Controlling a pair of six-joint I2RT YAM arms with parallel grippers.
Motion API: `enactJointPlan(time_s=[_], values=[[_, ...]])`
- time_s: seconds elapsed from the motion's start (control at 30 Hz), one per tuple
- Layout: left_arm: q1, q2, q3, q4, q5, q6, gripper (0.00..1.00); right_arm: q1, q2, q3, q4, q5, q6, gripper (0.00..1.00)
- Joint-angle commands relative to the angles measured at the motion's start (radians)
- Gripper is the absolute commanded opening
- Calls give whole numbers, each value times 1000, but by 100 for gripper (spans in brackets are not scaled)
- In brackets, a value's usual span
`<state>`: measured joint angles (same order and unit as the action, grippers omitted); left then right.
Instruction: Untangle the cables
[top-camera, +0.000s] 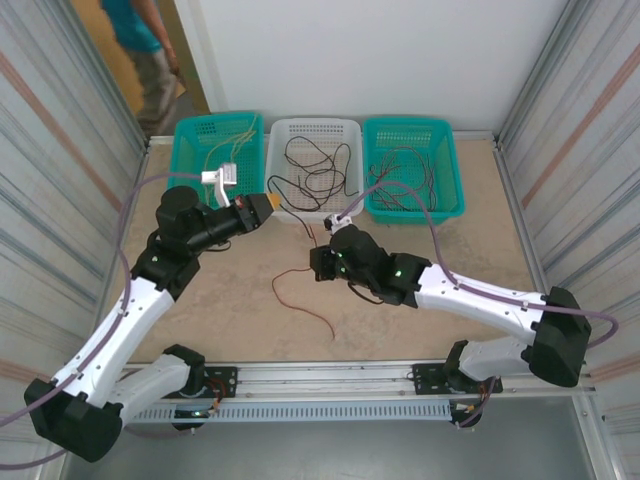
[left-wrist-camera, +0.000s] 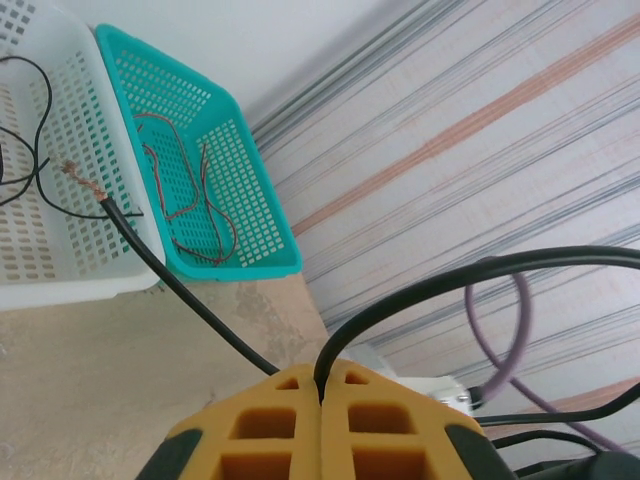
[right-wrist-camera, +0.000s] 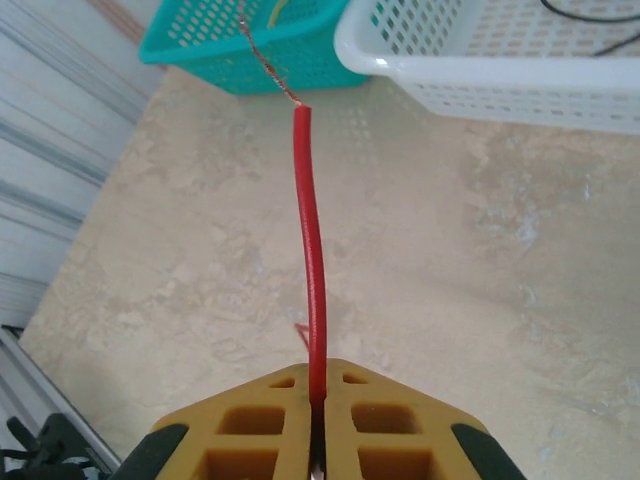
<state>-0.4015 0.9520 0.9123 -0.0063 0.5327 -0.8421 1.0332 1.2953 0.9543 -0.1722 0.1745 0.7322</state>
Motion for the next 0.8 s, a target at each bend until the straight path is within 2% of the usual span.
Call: enactJointPlan(time_s=[0.0,0.17,0.23,0.33,0.43,0.57,0.77], values=[[20,-43,49,21,23,-15,0,-3,32,-15,-13,-11,47,7],[39,-59,62,11,24,-12,0,-7,71,-31,-32,-26,75,3],[39,-59,69,-7,24,0,0,3,69,-7,-85,5,65,16],[39,-56,67,-17,30,3,0,20,14,41,-173,96,32,46],[39,-52,56,-10,34,-5,0,23,-69,84,-206,153,-11,61],[39,-45,45,6,39,-16,0,31,-166,131,-179,188,-88,67],[39,-39,41,-17,44,-5,0,56,-235,193,-109,172,-188,66]])
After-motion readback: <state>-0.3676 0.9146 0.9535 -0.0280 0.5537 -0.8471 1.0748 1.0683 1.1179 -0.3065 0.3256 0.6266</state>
